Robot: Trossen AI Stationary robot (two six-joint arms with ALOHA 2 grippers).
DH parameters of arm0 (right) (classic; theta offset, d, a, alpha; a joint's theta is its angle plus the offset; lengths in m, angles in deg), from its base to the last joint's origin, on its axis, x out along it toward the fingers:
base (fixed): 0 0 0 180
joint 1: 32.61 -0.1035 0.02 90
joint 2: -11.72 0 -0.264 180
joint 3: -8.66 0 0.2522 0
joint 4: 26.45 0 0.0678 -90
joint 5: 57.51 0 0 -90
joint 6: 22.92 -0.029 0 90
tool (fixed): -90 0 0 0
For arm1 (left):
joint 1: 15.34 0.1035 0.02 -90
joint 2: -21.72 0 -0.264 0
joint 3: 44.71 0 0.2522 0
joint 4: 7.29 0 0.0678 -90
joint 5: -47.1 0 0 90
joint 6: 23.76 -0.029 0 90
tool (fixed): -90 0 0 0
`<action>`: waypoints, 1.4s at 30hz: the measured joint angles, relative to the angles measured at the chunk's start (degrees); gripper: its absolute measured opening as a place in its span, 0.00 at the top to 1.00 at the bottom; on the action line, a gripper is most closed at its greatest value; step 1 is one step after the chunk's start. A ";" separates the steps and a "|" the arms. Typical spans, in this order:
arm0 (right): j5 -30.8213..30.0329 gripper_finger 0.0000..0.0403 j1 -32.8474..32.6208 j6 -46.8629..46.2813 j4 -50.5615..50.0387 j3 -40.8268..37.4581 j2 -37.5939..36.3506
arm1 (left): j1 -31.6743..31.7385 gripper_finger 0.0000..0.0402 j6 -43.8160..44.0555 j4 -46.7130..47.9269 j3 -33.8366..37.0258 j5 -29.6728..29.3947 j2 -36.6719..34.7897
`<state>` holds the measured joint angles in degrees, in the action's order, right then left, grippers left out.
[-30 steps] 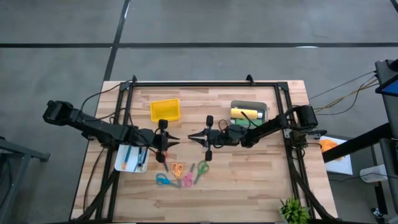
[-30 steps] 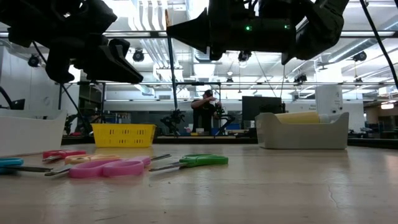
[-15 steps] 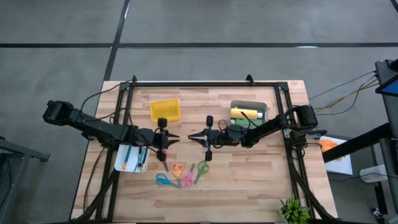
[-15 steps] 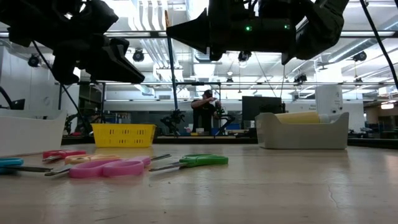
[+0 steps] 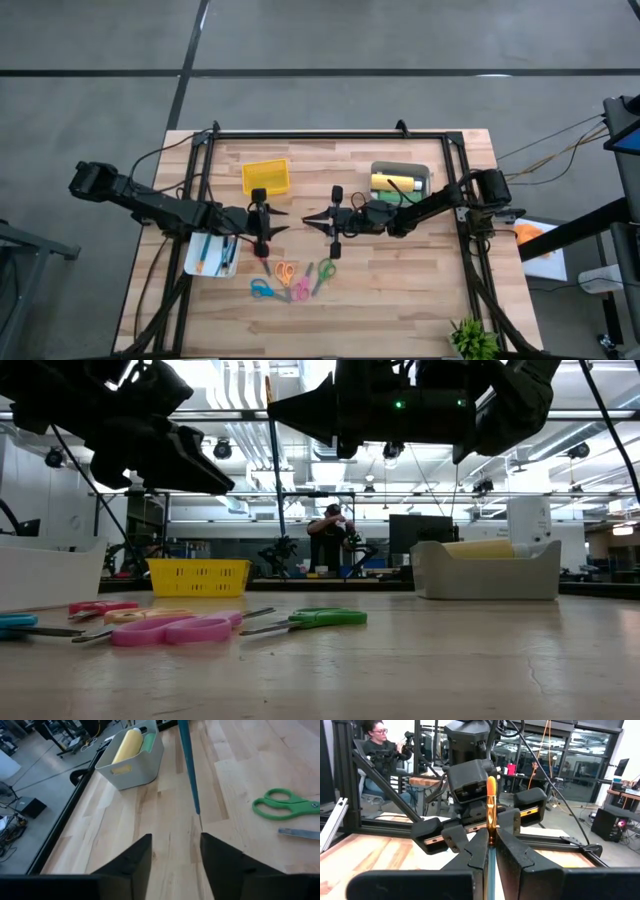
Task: Pick & Place Paint Supplies
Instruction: Put the blue paintbrush into the white bin
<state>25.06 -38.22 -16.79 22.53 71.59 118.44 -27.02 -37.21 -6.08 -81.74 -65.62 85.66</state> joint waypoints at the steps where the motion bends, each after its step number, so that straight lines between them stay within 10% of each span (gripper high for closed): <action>1: 0.00 0.94 0.00 0.02 -0.01 0.01 0.00 | 0.02 0.56 0.00 0.00 0.00 0.00 0.00; 34: 0.00 0.94 0.00 -0.15 0.04 0.01 -0.04 | 0.04 0.42 0.13 0.46 0.03 0.02 0.00; 42: 0.02 0.94 0.02 -0.02 -1.67 2.82 -0.05 | 0.04 0.42 11.33 -2.52 0.04 1.31 0.00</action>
<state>25.09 -38.20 -16.80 20.86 74.41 118.39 -26.98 -25.89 -8.60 -81.70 -64.31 85.66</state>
